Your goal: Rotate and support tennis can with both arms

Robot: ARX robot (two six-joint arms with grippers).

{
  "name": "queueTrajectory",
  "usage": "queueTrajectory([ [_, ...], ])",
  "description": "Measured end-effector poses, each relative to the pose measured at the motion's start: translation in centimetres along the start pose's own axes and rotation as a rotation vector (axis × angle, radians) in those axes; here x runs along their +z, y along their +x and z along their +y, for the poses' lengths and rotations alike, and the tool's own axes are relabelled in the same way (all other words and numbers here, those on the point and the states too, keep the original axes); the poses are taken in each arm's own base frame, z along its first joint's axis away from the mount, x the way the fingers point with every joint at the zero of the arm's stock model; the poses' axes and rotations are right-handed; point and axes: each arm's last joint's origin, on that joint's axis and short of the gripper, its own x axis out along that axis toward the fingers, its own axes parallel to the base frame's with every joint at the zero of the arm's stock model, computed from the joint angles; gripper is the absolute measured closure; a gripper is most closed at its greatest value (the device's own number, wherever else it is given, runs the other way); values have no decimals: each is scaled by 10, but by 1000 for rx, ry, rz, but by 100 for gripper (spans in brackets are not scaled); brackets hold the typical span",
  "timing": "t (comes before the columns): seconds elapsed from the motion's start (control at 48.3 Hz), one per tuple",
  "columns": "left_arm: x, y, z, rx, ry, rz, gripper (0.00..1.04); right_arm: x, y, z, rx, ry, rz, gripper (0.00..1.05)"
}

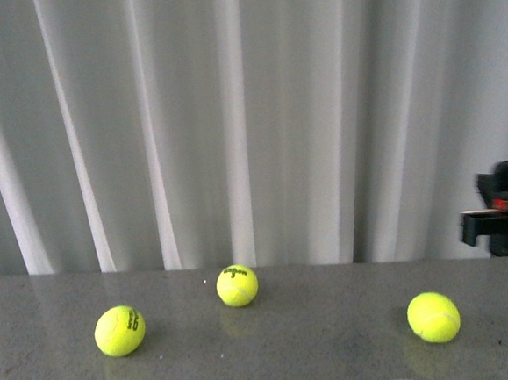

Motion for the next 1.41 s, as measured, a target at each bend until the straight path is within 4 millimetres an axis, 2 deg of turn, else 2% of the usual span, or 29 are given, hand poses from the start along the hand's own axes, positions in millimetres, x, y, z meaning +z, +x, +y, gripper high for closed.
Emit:
queueTrajectory([
  [0.062, 0, 0, 0, -2, 0, 0, 7, -1, -11, -8, -8, 3, -8, 64],
  [0.228, 0, 0, 0, -1, 0, 0, 7, -14, -48, -24, 12, -2, 12, 102],
  [0.455, 0, 0, 0, -2, 0, 0, 7, -19, -75, -37, -6, 2, 13, 101],
  [0.621, 0, 0, 0, -2, 0, 0, 7, -31, -96, -44, 14, 2, 24, 101],
  [0.704, 0, 0, 0, -2, 0, 0, 7, -30, -104, -53, -2, 4, 13, 101],
  [0.849, 0, 0, 0, -2, 0, 0, 7, -30, -117, -53, -2, 4, 17, 101],
  [1.407, 0, 0, 0, -2, 0, 0, 7, -25, -141, -54, -1, 4, -4, 101],
])
